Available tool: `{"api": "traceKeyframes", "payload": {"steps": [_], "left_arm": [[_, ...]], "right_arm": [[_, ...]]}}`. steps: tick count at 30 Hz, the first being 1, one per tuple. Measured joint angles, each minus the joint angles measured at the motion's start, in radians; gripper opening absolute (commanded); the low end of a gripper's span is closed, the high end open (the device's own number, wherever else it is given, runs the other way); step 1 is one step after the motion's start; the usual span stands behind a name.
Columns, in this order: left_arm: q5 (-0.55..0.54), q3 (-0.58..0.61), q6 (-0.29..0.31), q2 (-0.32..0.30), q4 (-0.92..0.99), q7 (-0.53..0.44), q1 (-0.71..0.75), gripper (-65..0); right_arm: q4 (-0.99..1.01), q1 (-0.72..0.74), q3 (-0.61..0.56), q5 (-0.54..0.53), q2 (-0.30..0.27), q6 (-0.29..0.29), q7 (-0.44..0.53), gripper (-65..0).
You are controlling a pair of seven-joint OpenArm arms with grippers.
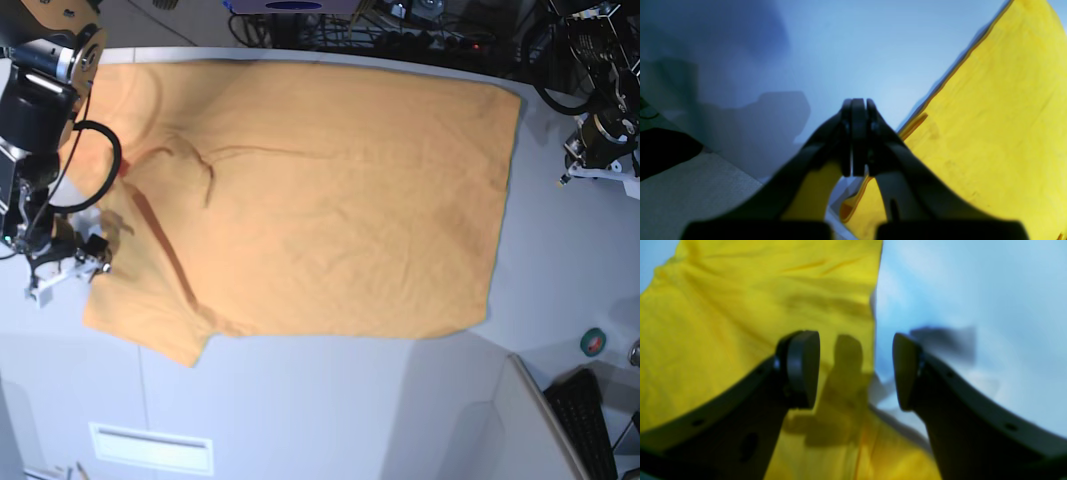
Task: Layout the t-shirt on the table in an organized manner, then fold the t-shirt properly
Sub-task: 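Grasp the shirt's side edge near the sleeve with the right gripper, then lower the left gripper to the opposite side edge and grasp it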
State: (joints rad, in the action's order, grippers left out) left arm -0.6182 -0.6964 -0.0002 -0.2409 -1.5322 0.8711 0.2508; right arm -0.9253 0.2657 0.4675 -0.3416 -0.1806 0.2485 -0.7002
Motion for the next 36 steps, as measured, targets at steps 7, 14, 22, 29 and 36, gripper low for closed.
{"api": "traceKeyframes", "payload": {"steps": [7, 14, 22, 29, 36], "left_arm": [[0.0, 0.0, 0.0, -0.009, 0.0, 0.0, -0.001, -65.0], [0.0, 0.005, 0.0, -0.009, 0.0, 0.0, -0.001, -65.0], [0.002, 0.002, 0.0, -0.014, 0.0, 0.0, 0.002, -65.0], [0.003, 0.005, 0.0, -0.014, 0.0, 0.0, 0.001, -65.0], [0.006, 0.074, -0.002, -0.032, 0.0, 0.001, -0.013, -65.0]], "right_arm": [[0.102, 0.024, -0.021, -0.005, -0.022, -0.002, 0.061, -31.5], [0.104, 0.024, -0.129, -0.007, -0.008, -0.001, 0.115, -31.7], [0.196, 0.053, -0.13, -0.015, -0.018, -0.002, 0.209, -34.7], [0.224, 0.05, -0.131, -0.017, -0.02, -0.002, 0.271, -61.8], [0.211, 0.048, -0.127, -0.01, -0.017, -0.004, 0.26, -65.0]]}}
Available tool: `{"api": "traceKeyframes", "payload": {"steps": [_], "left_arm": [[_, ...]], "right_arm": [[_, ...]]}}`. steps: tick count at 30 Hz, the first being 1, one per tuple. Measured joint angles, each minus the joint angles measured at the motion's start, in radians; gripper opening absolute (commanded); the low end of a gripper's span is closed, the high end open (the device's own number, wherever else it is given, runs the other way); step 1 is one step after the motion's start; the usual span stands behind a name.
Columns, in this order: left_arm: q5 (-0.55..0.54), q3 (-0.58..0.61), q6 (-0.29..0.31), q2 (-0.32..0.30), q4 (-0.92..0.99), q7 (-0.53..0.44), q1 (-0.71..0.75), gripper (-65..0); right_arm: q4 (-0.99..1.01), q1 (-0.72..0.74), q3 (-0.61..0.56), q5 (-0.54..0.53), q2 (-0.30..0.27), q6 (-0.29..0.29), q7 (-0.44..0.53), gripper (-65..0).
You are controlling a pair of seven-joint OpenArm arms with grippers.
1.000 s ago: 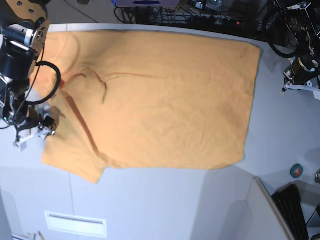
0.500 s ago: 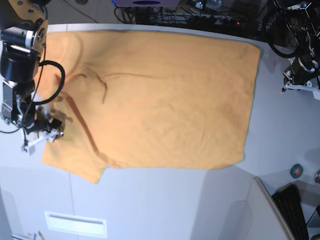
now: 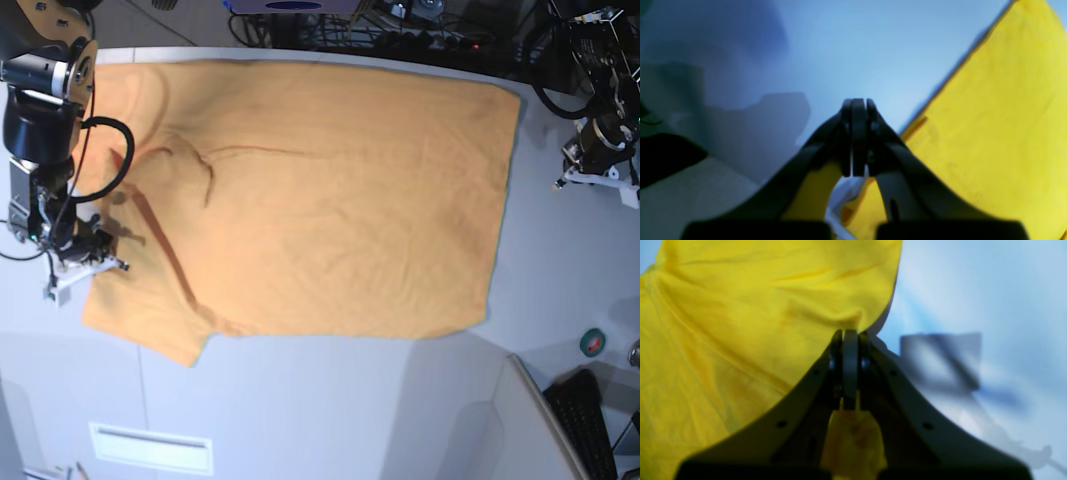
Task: Layout the t-shirt on the table in an organized manner, then fold the t-shirt properly
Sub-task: 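Lower the left gripper to the opposite side edge and grasp it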
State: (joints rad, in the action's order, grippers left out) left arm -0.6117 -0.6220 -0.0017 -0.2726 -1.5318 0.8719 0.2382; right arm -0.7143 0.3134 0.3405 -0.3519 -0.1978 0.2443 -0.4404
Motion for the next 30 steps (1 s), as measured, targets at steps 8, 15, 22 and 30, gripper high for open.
{"api": "traceKeyframes", "payload": {"steps": [8, 15, 22, 30], "left_arm": [[-0.01, 0.134, 0.001, -0.032, 0.064, -0.005, -0.211, -13.0], [-0.004, 0.289, 0.002, -0.05, 0.532, -0.021, -0.52, -13.2], [-0.007, 0.518, 0.004, -0.053, 0.833, -0.234, -0.653, -16.5], [-0.018, 0.562, 0.005, -0.057, 0.885, -0.301, -0.661, -45.7]], "right_arm": [[-0.449, -0.138, -0.003, -0.006, 0.04, 0.0, -0.145, -65.0], [-0.711, -0.24, 0.004, 0.0, 0.05, -0.001, -0.23, -65.0], [-0.816, -0.289, 0.002, -0.004, 0.053, 0.0, -0.233, -65.0], [-0.816, -0.292, 0.002, 0.0, 0.052, 0.0, -0.234, -65.0]]}}
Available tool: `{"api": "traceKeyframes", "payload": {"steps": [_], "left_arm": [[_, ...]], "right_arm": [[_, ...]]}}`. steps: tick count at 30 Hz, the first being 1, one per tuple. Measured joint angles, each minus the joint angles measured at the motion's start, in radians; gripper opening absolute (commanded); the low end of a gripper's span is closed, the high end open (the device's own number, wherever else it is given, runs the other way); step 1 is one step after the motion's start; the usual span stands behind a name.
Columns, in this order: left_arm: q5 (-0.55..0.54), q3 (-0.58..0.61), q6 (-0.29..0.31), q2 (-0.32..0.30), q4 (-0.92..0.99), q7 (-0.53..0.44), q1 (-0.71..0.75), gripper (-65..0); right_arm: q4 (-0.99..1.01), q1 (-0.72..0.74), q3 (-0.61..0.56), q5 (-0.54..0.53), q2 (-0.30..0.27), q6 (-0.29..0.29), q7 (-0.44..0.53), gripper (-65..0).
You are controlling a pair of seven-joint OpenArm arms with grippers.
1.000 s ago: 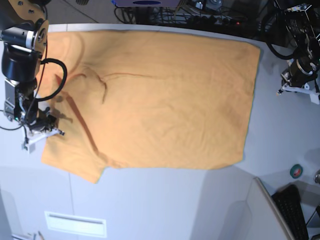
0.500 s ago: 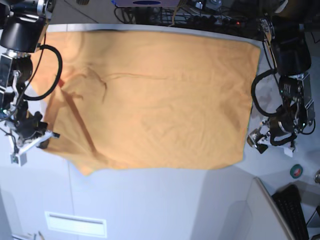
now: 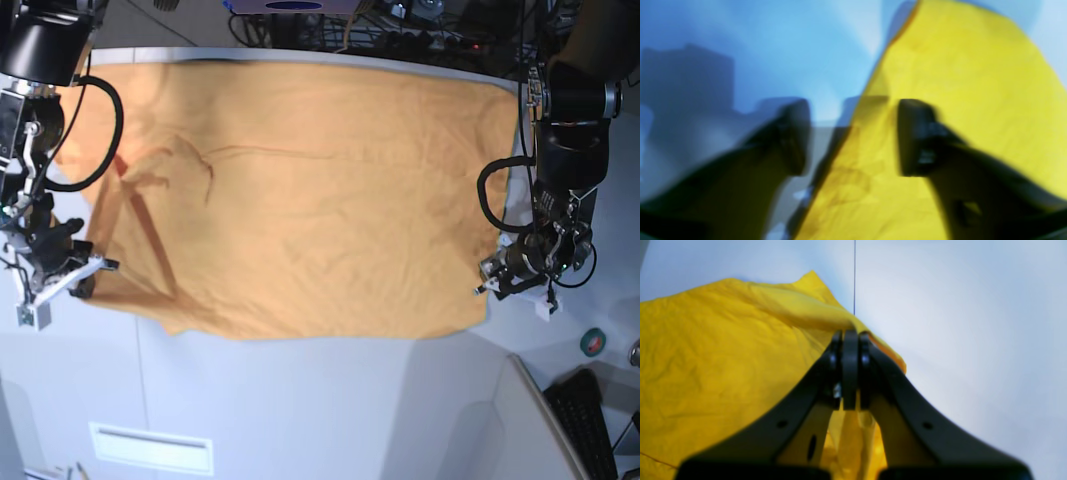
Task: Layout the t-shirt on the table in an organized manner, then fold the t-shirt properly
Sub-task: 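Lower the left gripper to the opposite side edge and grasp it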
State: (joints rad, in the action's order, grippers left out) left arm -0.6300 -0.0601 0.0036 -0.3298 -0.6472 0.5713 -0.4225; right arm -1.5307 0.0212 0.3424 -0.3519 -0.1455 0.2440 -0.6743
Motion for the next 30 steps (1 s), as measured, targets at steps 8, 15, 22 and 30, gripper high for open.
{"api": "traceKeyframes", "payload": {"steps": [8, 15, 22, 30], "left_arm": [[0.0, -0.008, -0.003, 0.0, -0.004, 0.009, 0.007, -65.0], [0.006, -0.006, -0.008, -0.014, -0.275, 0.049, 0.136, -65.0], [0.005, -0.015, -0.008, -0.031, -0.381, 0.047, 0.224, -65.0], [0.011, -0.132, -0.011, -0.037, -0.333, 0.045, 0.188, -24.0]], "right_arm": [[0.0, 0.0, -0.007, 0.0, 0.001, 0.0, 0.0, -65.0], [0.023, 0.0, -0.008, -0.001, 0.0, 0.0, 0.004, -65.0], [0.056, 0.0, -0.009, 0.001, 0.002, 0.0, 0.001, -65.0], [0.056, 0.0, -0.009, 0.0, 0.003, 0.0, 0.0, -65.0]]}}
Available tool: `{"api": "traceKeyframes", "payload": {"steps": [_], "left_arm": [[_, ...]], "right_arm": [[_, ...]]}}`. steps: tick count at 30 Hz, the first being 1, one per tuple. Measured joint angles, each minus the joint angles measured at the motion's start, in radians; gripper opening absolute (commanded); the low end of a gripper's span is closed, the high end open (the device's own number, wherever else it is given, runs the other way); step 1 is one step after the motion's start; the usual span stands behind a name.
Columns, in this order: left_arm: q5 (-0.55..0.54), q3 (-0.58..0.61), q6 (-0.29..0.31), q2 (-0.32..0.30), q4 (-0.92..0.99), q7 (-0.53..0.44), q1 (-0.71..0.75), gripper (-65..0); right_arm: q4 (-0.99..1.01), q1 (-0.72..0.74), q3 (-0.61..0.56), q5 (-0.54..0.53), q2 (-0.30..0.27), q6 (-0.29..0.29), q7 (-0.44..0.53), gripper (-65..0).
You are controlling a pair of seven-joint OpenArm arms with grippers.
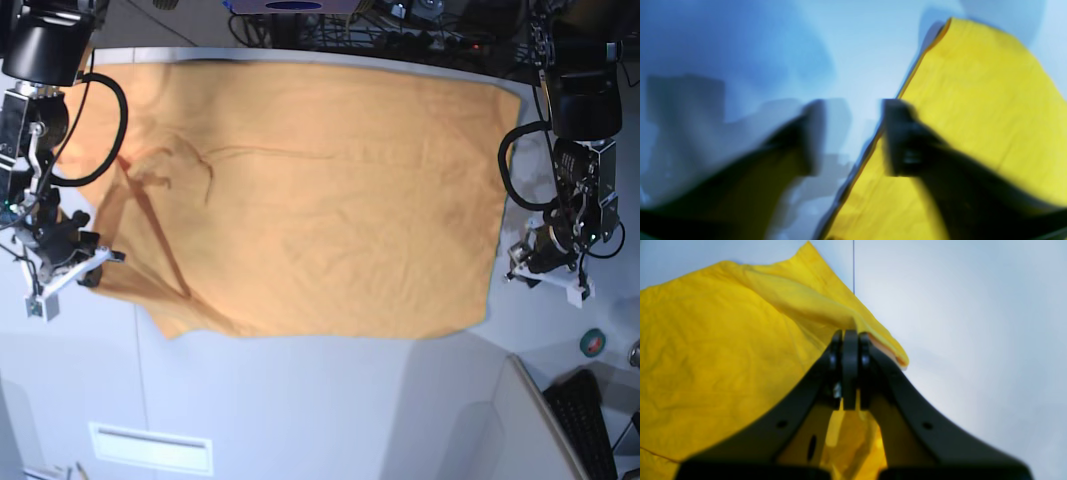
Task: Layout the t-shirt on the table in an organized manner, then fold the t-shirt properly
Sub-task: 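Lower the left gripper to the opposite side edge and grasp it, then lift the hem edge with both grippers and fold it toward the collar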
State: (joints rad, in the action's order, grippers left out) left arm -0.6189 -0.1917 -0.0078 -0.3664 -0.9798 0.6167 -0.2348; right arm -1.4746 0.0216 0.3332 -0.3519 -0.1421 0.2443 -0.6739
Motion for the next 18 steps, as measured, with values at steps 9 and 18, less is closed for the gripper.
{"api": "traceKeyframes", "payload": {"steps": [9, 18], "left_arm": [[-0.01, 0.036, 0.214, 0.005, 0.366, -0.02, -0.188, -17.4], [-0.011, 0.039, 0.264, 0.059, 0.393, -0.034, -0.209, -19.1]], "right_arm": [[0.0, 0.0, 0.0, 0.0, 0.0, 0.003, 0.0, -65.0], [0.0, 0.0, 0.0, 0.0, 0.0, 0.003, 0.0, -65.0]]}}
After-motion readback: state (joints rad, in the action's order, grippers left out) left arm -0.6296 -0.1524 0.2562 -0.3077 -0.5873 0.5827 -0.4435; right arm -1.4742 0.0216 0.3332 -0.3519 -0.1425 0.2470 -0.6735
